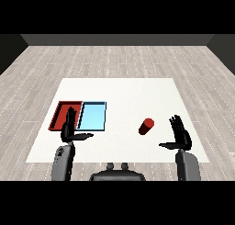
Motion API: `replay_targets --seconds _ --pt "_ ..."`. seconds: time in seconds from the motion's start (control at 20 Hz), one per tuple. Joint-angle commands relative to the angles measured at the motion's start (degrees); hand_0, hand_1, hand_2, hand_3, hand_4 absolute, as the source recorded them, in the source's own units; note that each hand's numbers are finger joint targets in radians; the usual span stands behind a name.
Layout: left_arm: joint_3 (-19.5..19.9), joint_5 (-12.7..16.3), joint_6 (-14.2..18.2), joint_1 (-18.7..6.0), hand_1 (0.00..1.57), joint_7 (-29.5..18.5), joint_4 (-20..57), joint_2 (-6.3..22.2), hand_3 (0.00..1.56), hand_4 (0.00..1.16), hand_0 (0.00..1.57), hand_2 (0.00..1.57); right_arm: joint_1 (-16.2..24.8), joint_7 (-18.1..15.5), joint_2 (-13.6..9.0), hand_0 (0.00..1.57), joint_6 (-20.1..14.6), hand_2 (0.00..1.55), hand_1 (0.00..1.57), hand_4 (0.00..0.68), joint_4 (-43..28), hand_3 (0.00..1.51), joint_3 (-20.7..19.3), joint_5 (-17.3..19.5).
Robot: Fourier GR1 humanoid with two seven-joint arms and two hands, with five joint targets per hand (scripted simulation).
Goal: Pick the red can and put it in the red box
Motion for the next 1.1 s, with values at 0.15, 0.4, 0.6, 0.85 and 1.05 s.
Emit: replay_targets --seconds 0.15,0.4,0.6,0.85,1.05 --pt "-2.2 -1.8 0.5 2.9 0.00 -3.0 -0.6 -1.0 0.00 0.00 0.00 0.00 -5.4 -0.5 -0.2 0.00 0.2 0.00 0.00 0.000 6.1 0.00 -0.4 0.7" --pt "-2.1 -0.1 0.5 3.0 0.00 -0.7 -1.7 -1.5 0.00 0.00 0.00 0.00 -4.9 -2.5 1.9 0.00 -0.6 0.00 0.00 0.000 8.2 0.00 0.9 1.9" --pt "0.0 0.7 -0.7 2.9 0.00 -5.2 2.1 -0.6 0.00 0.00 0.00 0.00 -9.5 -3.8 2.5 0.00 -1.3 0.00 0.00 0.000 13.7 0.00 1.1 2.2" --pt "-1.8 0.9 -0.7 1.8 0.00 -0.9 -1.2 -0.8 0.00 0.00 0.00 0.00 -12.9 -1.7 1.9 0.00 -1.5 0.00 0.00 0.000 17.4 0.00 1.2 0.7" --pt "1.0 4.0 -3.4 3.5 0.00 -2.3 -0.3 1.1 0.00 0.00 0.00 0.00 -12.1 -2.3 3.3 0.00 -2.7 0.00 0.00 0.000 17.3 0.00 1.7 0.1"
